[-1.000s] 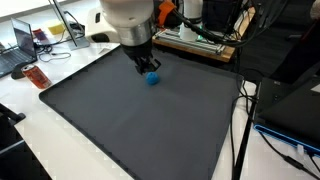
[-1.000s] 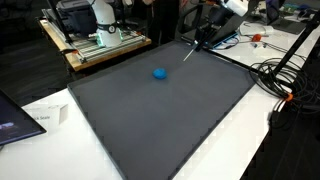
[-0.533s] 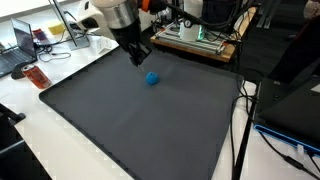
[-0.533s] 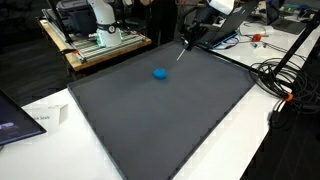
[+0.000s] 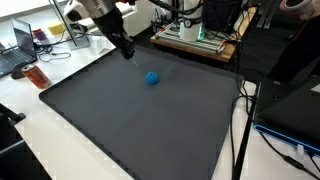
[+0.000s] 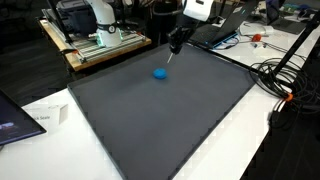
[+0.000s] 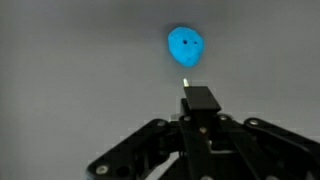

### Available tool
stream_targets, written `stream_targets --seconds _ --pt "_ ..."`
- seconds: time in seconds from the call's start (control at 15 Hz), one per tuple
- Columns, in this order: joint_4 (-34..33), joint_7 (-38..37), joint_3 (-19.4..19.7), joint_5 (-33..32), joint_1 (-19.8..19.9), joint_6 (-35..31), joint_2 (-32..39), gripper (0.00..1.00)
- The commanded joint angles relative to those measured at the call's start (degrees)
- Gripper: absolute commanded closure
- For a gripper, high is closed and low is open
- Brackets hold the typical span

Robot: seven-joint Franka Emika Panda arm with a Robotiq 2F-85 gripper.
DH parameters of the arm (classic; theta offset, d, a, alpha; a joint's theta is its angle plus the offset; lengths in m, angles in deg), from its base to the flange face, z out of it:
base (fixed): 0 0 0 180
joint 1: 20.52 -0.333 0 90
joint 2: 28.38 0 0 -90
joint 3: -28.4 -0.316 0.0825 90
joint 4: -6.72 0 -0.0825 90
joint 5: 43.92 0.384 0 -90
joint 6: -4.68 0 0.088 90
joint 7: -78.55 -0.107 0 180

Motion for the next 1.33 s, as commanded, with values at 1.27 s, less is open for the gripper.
stream_targets --seconds 1.27 --pt "27.92 44.19 -1.45 37.9 16.36 -30.9 -10.45 0.97"
